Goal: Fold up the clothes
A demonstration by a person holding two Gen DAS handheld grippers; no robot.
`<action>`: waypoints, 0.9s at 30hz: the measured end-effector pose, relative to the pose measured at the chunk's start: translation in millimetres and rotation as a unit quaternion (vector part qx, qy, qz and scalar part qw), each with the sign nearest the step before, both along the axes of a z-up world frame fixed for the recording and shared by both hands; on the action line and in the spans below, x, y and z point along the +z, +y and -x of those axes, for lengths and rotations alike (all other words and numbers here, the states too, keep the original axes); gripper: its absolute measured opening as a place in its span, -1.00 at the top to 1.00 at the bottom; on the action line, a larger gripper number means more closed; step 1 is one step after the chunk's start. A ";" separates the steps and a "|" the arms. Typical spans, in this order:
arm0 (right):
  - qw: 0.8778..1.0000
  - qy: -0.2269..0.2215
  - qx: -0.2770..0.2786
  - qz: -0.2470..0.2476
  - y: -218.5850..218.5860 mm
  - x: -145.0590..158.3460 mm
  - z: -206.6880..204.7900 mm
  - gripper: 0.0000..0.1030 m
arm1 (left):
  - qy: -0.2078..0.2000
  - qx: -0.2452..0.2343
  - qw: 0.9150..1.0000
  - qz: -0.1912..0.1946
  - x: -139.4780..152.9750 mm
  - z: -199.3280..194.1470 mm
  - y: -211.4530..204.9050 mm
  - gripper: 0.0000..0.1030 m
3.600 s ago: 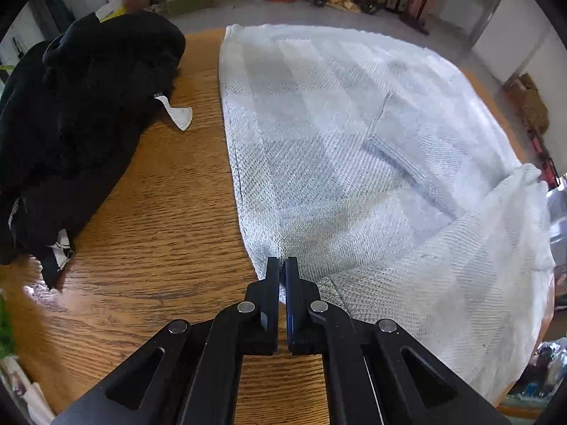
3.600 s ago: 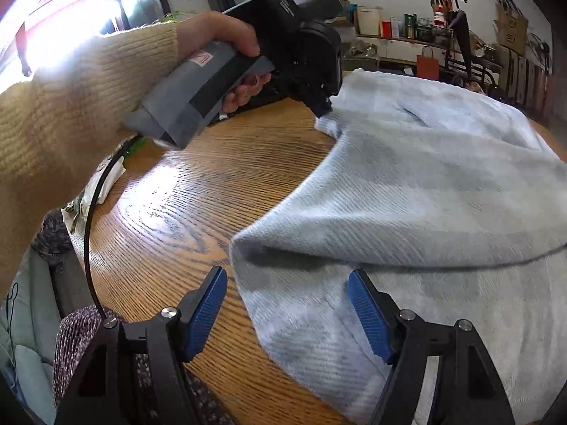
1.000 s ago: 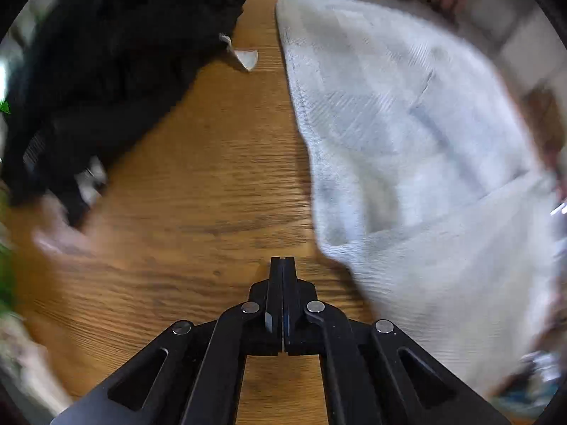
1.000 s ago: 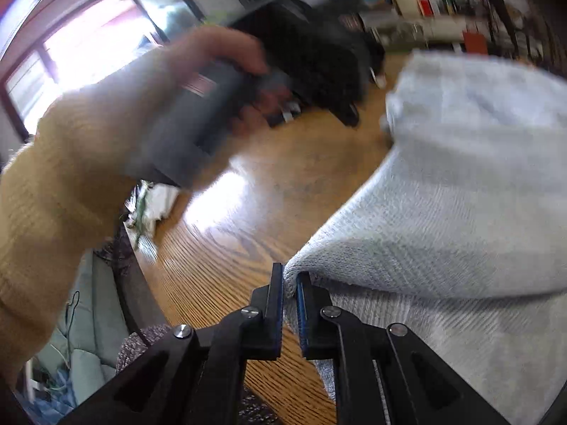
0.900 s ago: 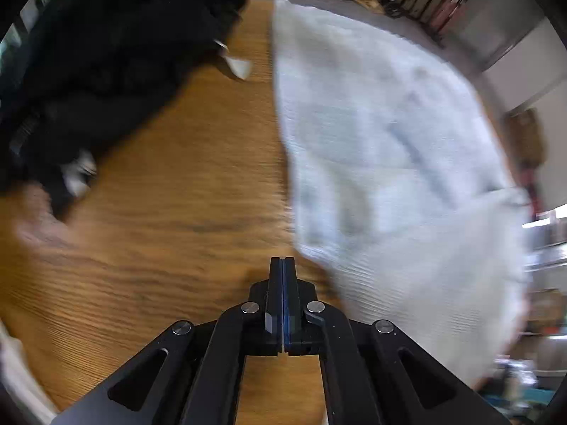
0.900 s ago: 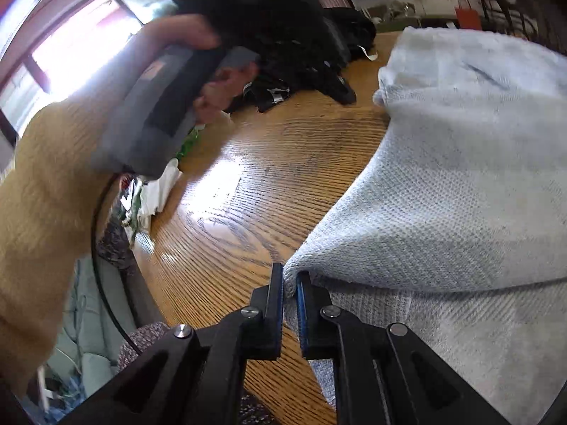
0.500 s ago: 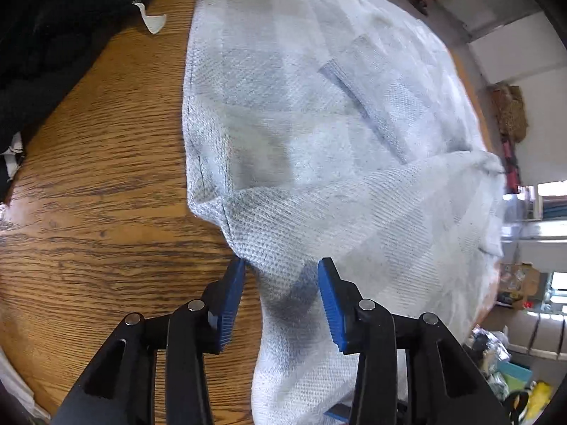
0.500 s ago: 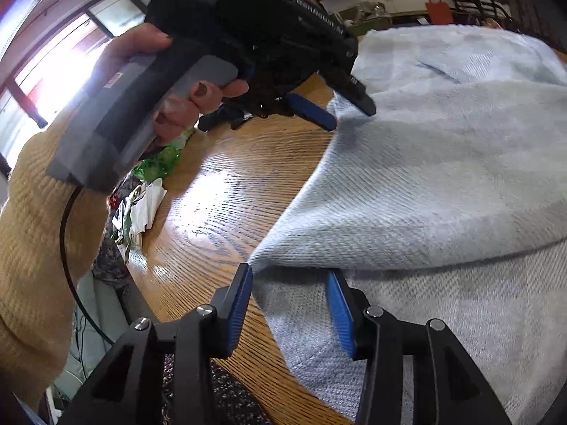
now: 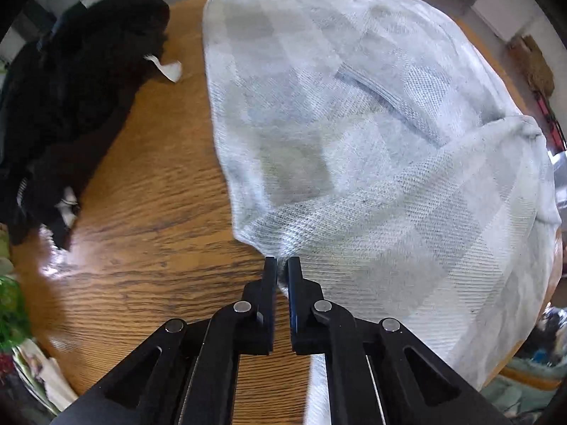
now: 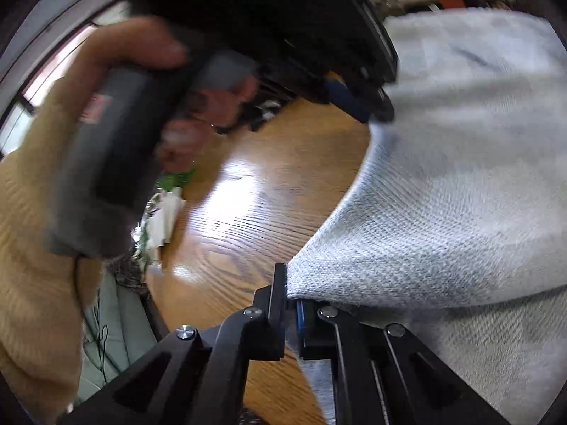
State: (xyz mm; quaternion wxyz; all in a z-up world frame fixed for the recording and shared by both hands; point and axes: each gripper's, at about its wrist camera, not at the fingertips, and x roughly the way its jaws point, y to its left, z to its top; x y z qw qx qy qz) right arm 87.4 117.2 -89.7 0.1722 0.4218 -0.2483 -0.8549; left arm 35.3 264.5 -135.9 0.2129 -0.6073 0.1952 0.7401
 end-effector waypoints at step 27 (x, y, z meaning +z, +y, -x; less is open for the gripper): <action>0.930 -0.041 -0.356 -0.088 269.0 37.0 -139.0 0.07 | -0.008 -0.022 0.997 -0.070 19.8 -56.4 -9.5 0.93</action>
